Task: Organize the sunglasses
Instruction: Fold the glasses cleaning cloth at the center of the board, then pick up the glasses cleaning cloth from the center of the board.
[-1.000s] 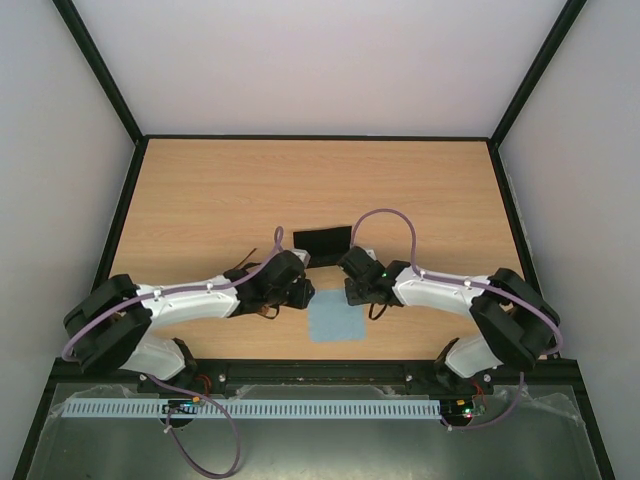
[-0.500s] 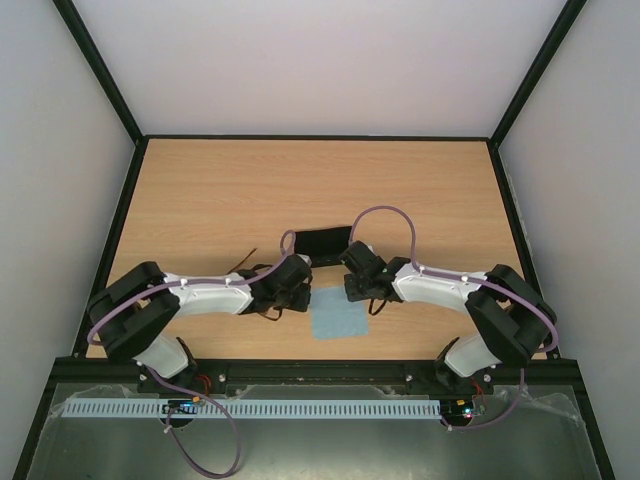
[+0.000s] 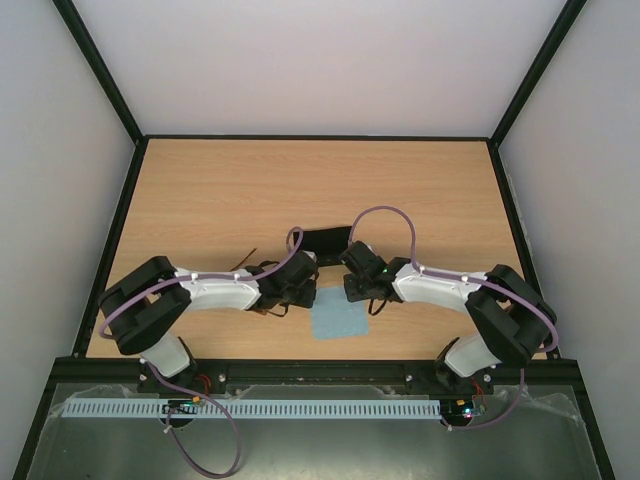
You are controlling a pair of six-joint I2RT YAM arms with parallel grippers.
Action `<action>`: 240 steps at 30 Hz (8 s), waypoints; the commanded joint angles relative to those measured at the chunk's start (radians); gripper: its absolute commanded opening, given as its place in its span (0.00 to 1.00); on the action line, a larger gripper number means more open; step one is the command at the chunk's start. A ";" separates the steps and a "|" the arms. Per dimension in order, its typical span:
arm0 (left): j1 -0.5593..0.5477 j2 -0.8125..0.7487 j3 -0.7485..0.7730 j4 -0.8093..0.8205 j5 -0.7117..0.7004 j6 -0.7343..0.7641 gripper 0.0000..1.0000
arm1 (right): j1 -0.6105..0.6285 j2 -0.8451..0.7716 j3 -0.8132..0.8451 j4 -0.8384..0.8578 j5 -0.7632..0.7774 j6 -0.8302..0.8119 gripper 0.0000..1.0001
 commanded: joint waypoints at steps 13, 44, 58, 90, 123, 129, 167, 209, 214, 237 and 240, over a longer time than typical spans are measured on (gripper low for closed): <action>-0.029 0.070 0.046 -0.043 -0.044 -0.003 0.03 | -0.014 -0.043 -0.043 -0.019 -0.007 0.000 0.01; 0.014 -0.072 0.026 -0.002 -0.058 0.027 0.02 | -0.042 -0.125 -0.018 -0.016 -0.093 -0.029 0.01; -0.022 -0.124 -0.043 0.027 -0.058 0.008 0.03 | -0.040 -0.191 -0.103 -0.004 -0.133 -0.017 0.01; -0.132 -0.186 -0.134 0.042 -0.067 -0.076 0.03 | 0.069 -0.295 -0.184 -0.045 -0.116 0.104 0.01; -0.173 -0.184 -0.183 0.079 -0.064 -0.121 0.03 | 0.107 -0.303 -0.241 -0.020 -0.135 0.164 0.01; -0.185 -0.185 -0.185 0.082 -0.065 -0.129 0.03 | 0.110 -0.309 -0.246 -0.020 -0.140 0.167 0.01; -0.223 -0.296 -0.185 -0.005 -0.115 -0.183 0.22 | 0.174 -0.515 -0.264 -0.133 -0.141 0.260 0.20; -0.216 -0.076 -0.169 0.065 -0.068 -0.212 0.03 | 0.173 -0.181 -0.232 -0.009 -0.089 0.268 0.01; -0.203 -0.097 -0.167 0.063 -0.073 -0.207 0.03 | 0.173 -0.207 -0.217 -0.024 -0.083 0.264 0.01; -0.089 -0.159 0.009 -0.058 -0.096 -0.095 0.02 | 0.120 -0.179 -0.001 -0.103 -0.032 0.163 0.01; -0.060 -0.168 0.050 -0.087 -0.098 -0.072 0.02 | 0.078 -0.174 0.039 -0.116 -0.045 0.130 0.01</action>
